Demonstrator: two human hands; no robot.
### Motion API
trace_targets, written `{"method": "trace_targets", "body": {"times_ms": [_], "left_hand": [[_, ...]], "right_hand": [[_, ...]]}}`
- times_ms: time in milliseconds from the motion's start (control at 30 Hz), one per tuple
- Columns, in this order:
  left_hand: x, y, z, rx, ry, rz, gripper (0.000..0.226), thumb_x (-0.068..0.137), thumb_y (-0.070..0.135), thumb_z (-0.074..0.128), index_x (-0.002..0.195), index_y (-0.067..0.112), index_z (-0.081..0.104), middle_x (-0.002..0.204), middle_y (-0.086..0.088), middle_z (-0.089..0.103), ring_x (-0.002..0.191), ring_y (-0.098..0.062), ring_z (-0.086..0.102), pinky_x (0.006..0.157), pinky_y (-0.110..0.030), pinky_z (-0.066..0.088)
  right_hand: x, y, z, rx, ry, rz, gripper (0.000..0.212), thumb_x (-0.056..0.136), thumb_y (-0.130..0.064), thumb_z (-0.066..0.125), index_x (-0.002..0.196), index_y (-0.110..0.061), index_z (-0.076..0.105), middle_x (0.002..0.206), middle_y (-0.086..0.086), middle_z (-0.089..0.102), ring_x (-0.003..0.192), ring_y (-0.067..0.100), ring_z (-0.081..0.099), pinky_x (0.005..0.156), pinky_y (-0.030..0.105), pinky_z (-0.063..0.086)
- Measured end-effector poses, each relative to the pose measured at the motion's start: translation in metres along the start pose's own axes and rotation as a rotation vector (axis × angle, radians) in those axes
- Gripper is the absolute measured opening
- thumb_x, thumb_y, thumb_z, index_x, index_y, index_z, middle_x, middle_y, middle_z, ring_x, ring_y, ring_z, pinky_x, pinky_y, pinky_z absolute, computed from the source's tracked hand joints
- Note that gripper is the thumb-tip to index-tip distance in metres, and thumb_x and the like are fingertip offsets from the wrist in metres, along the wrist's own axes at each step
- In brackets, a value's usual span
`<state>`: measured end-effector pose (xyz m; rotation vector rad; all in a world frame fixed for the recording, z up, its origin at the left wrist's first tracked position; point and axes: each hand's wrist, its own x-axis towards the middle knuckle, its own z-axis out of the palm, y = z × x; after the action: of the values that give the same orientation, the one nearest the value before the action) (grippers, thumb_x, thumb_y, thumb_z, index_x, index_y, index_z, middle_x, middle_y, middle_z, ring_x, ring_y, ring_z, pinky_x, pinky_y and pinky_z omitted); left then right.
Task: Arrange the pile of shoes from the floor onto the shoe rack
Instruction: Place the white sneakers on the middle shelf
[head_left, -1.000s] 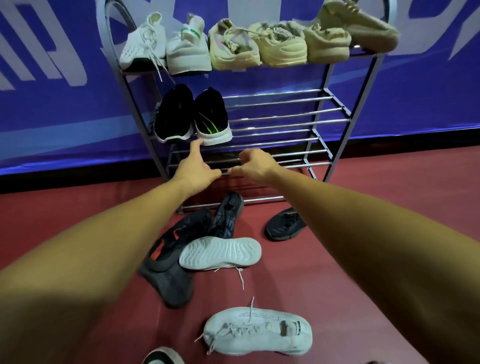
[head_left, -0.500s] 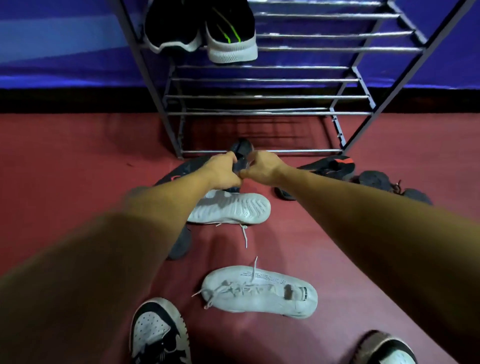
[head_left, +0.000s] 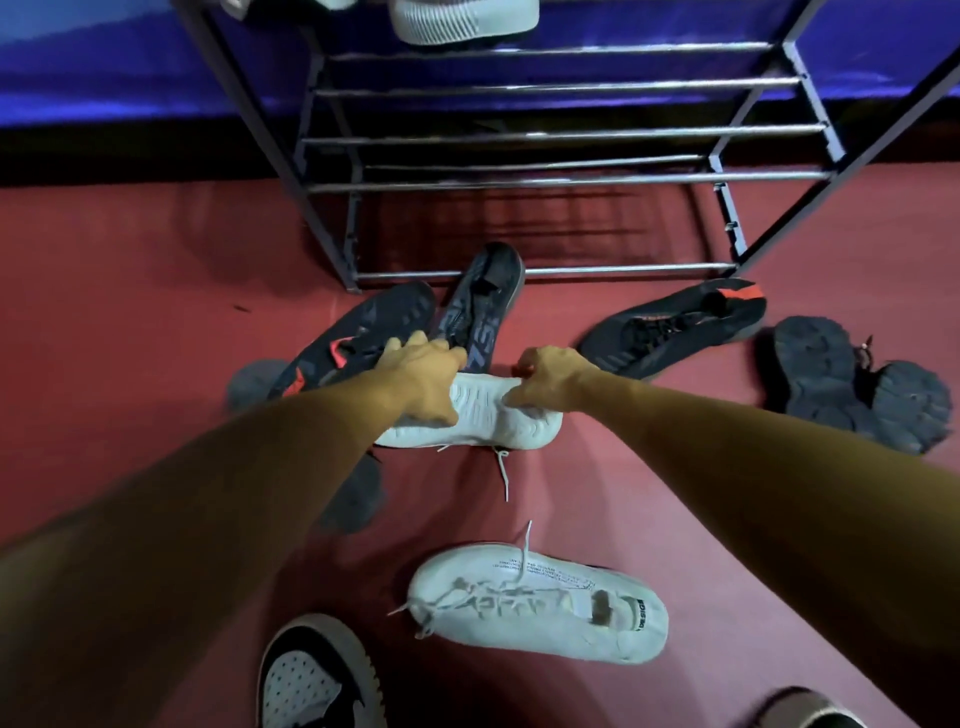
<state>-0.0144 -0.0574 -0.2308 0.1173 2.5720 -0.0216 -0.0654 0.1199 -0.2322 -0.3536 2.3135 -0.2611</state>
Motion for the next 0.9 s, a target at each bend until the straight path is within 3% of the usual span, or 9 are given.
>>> {"method": "trace_targets", "body": {"times_ms": [200, 333, 433, 567, 700, 800, 900], "left_hand": [[-0.005, 0.002, 0.0, 0.09, 0.048, 0.031, 0.057, 0.075, 0.041, 0.073, 0.125, 0.025, 0.051, 0.12, -0.001, 0.053, 0.116, -0.024, 0.043, 0.098, -0.041, 0.035], [-0.01, 0.0, -0.01, 0.036, 0.039, 0.014, 0.037, 0.077, 0.04, 0.064, 0.11, 0.031, 0.05, 0.11, 0.0, 0.052, 0.106, -0.022, 0.041, 0.092, -0.041, 0.03], [-0.022, 0.002, -0.027, 0.015, 0.044, 0.024, 0.035, 0.075, 0.043, 0.064, 0.101, 0.032, 0.043, 0.101, 0.003, 0.05, 0.1, -0.021, 0.041, 0.086, -0.039, 0.028], [-0.046, 0.021, -0.069, -0.008, 0.095, 0.063, 0.044, 0.073, 0.05, 0.067, 0.106, 0.03, 0.046, 0.102, 0.004, 0.05, 0.104, -0.022, 0.044, 0.084, -0.039, 0.03], [-0.072, 0.053, -0.125, 0.098, 0.092, 0.181, 0.076, 0.066, 0.064, 0.07, 0.126, 0.023, 0.046, 0.119, -0.001, 0.056, 0.111, -0.026, 0.045, 0.088, -0.043, 0.034], [-0.092, 0.082, -0.165, 0.076, 0.096, 0.22, 0.091, 0.061, 0.067, 0.076, 0.132, 0.024, 0.038, 0.128, -0.001, 0.055, 0.114, -0.027, 0.043, 0.091, -0.045, 0.035], [-0.107, 0.104, -0.19, 0.09, 0.2, 0.233, 0.094, 0.059, 0.065, 0.08, 0.13, 0.022, 0.035, 0.127, -0.006, 0.056, 0.115, -0.03, 0.045, 0.089, -0.046, 0.033]], "right_hand": [[-0.001, 0.0, -0.001, -0.073, -0.012, -0.035, 0.042, 0.08, -0.048, 0.066, 0.113, -0.022, 0.068, 0.108, 0.001, 0.069, 0.091, 0.022, 0.06, 0.071, 0.03, 0.047], [-0.014, -0.005, -0.009, -0.09, 0.028, -0.048, 0.045, 0.076, -0.05, 0.067, 0.114, -0.024, 0.068, 0.109, -0.001, 0.068, 0.096, 0.024, 0.063, 0.075, 0.033, 0.053], [-0.036, -0.01, -0.028, -0.098, 0.091, -0.054, 0.041, 0.075, -0.047, 0.069, 0.109, -0.024, 0.071, 0.105, -0.002, 0.069, 0.096, 0.023, 0.065, 0.072, 0.031, 0.05], [-0.08, -0.01, -0.07, -0.108, 0.177, -0.043, 0.036, 0.071, -0.049, 0.072, 0.095, -0.023, 0.073, 0.093, -0.003, 0.069, 0.087, 0.022, 0.064, 0.066, 0.029, 0.049], [-0.14, -0.006, -0.123, -0.087, 0.272, 0.012, 0.044, 0.075, -0.055, 0.075, 0.088, -0.014, 0.066, 0.077, 0.004, 0.056, 0.077, 0.024, 0.055, 0.068, 0.03, 0.043], [-0.183, -0.001, -0.16, -0.054, 0.297, 0.068, 0.042, 0.078, -0.053, 0.076, 0.077, -0.013, 0.063, 0.073, 0.004, 0.06, 0.075, 0.023, 0.058, 0.067, 0.029, 0.044], [-0.214, 0.01, -0.18, 0.072, 0.33, 0.087, 0.039, 0.077, -0.05, 0.078, 0.077, -0.013, 0.068, 0.075, 0.003, 0.065, 0.072, 0.02, 0.061, 0.065, 0.028, 0.046]]}}
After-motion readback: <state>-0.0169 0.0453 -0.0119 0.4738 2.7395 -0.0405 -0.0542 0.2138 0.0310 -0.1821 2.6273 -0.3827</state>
